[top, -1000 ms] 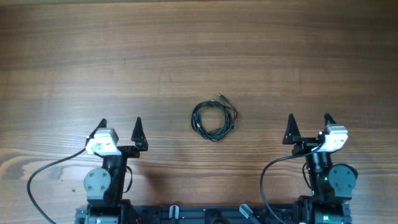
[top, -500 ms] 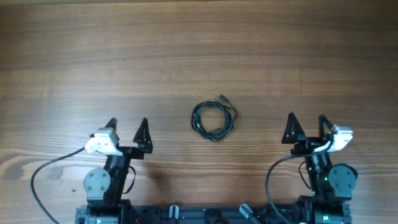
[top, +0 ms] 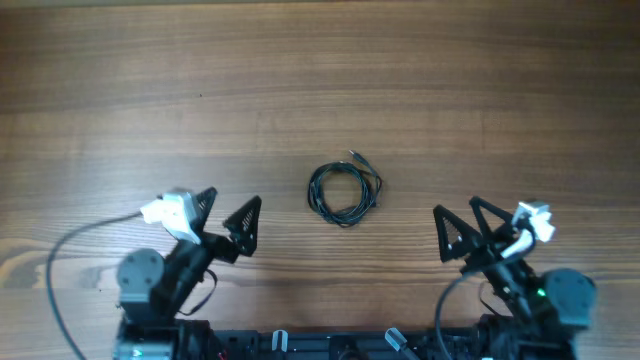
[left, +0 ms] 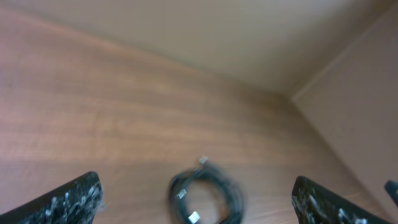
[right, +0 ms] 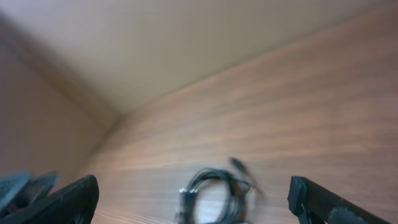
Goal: Untangle cables
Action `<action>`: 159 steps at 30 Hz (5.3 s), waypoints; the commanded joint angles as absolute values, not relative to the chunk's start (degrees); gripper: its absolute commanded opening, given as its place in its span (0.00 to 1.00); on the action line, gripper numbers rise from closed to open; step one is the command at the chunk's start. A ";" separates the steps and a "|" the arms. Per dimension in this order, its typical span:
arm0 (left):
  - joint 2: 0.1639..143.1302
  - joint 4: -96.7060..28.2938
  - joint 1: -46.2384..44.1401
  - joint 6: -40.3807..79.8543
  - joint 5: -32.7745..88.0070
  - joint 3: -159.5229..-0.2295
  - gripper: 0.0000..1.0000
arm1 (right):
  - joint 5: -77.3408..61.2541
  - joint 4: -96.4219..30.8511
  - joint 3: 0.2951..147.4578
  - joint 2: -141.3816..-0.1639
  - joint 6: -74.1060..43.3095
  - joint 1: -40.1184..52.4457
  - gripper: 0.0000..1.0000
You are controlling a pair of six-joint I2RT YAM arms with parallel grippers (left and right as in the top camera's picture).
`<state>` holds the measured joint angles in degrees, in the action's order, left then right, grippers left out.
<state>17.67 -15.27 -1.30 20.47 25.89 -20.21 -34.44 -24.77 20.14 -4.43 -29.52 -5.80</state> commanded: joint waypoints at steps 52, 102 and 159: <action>70.35 -23.57 -19.62 21.76 33.87 -48.56 0.74 | -16.60 -36.10 50.02 -74.59 -20.51 26.76 1.00; 65.98 -34.13 -19.66 21.30 32.34 -48.56 0.75 | -12.19 -19.88 45.39 -95.44 -34.70 26.79 0.36; 66.00 -34.39 -24.32 16.69 30.57 -48.56 0.88 | -32.75 -3.01 52.88 -56.10 -24.58 26.76 0.05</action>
<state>66.72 -34.52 -23.11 19.03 29.61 -47.64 -34.50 -5.50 51.81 -56.07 -23.35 26.59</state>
